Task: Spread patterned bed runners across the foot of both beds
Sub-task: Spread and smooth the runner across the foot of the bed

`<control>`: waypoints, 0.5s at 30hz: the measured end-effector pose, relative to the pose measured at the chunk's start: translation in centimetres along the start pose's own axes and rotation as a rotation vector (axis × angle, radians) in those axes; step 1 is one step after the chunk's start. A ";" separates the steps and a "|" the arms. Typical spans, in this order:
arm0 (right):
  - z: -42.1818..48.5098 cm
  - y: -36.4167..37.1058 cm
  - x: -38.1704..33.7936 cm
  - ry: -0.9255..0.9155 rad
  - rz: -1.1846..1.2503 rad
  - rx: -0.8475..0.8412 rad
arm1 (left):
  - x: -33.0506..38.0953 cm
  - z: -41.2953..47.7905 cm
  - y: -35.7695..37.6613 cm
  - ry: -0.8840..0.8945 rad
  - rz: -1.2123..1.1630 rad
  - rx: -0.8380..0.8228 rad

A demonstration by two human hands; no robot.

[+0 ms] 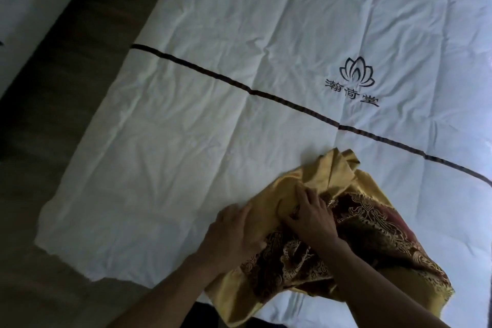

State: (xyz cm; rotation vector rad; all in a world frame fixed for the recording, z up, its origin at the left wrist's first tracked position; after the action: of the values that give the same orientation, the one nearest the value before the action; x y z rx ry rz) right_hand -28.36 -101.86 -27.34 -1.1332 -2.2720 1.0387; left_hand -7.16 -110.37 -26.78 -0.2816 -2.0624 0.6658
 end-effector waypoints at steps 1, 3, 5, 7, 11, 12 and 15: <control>-0.5 0.2 0.3 0.003 -0.020 0.040 | 0.1 -0.1 0.7 -0.001 0.005 -0.074; -1.1 0.1 0.5 -0.005 -0.010 0.112 | 0.8 0.0 2.0 0.025 -0.035 -0.132; -1.5 -0.3 0.1 -0.053 0.067 0.160 | 1.4 0.4 2.6 0.028 -0.107 -0.079; -1.9 -1.1 -0.9 -0.128 0.138 0.216 | 1.4 0.8 2.2 0.042 -0.151 0.016; -2.8 -3.5 -5.3 -0.333 0.212 0.326 | 0.0 0.0 -0.8 0.063 -0.196 0.092; -2.9 -4.3 -7.1 -0.380 0.220 0.330 | -0.7 -0.5 -2.1 0.060 -0.198 0.127; -3.4 -6.8 -14.1 -0.486 0.243 0.360 | -3.9 -2.6 -7.0 0.026 -0.155 0.311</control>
State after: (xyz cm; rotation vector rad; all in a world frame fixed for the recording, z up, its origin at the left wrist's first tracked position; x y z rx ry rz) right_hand -21.34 -114.43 -20.22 -1.1064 -2.1781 1.9081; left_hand -2.41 -117.00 -24.53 0.0472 -1.8992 0.8669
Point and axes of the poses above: each hand's wrist, its own z-axis towards the middle knuckle, its own y-axis out of the palm, x = y × z, the point moved 4 cm from there along z, towards the middle knuckle, and after that the axes turned 13 degrees about y, right-handed, at the moved point
